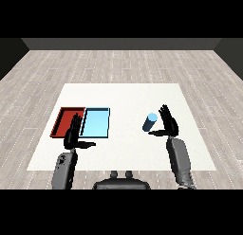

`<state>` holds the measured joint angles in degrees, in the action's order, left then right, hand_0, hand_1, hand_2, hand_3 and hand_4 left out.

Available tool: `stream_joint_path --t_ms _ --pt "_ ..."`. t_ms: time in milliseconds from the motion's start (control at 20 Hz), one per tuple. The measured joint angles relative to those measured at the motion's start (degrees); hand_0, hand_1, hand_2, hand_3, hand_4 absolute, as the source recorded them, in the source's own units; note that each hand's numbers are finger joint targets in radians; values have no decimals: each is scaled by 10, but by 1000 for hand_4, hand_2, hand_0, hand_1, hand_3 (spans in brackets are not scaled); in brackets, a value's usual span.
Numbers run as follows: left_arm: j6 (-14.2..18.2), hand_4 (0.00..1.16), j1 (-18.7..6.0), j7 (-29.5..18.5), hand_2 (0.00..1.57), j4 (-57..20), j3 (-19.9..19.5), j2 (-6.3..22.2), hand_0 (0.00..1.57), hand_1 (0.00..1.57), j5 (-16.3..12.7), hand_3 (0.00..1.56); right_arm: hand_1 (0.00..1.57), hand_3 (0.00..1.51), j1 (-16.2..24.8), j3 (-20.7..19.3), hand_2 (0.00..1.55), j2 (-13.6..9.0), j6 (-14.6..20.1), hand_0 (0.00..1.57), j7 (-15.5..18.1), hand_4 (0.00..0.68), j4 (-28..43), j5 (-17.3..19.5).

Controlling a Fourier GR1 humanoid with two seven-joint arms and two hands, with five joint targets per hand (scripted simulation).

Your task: Pick the blue can and put it in the blue box

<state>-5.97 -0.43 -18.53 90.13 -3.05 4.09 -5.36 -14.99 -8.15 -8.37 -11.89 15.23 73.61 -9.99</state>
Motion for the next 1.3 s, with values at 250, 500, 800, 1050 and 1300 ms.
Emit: stream_joint_path --t_ms 250,500,800,1050,1300 --pt "1 0 -4 12 0 11 -4 0 0 0 -4 0 0 0 -3 -10 0 0 12 0 5 0 -29 1" --pt "-4 0 -11 8 0 -3 -7 -1 0 0 -7 0 0 0 -31 -26 0 -8 15 0 22 0 -86 -2" --pt "-4 0 -1 3 0 4 -5 -7 0 0 -8 0 0 0 -79 -37 0 -10 21 0 56 0 -187 1" --pt "-12 0 5 7 0 12 -7 -6 0 0 -18 0 0 0 -110 -42 0 -12 20 0 60 0 -236 -6" --pt "-13 0 -5 17 0 11 -15 -2 0 0 -25 0 0 0 -141 -44 0 -7 21 0 83 0 -302 -5"
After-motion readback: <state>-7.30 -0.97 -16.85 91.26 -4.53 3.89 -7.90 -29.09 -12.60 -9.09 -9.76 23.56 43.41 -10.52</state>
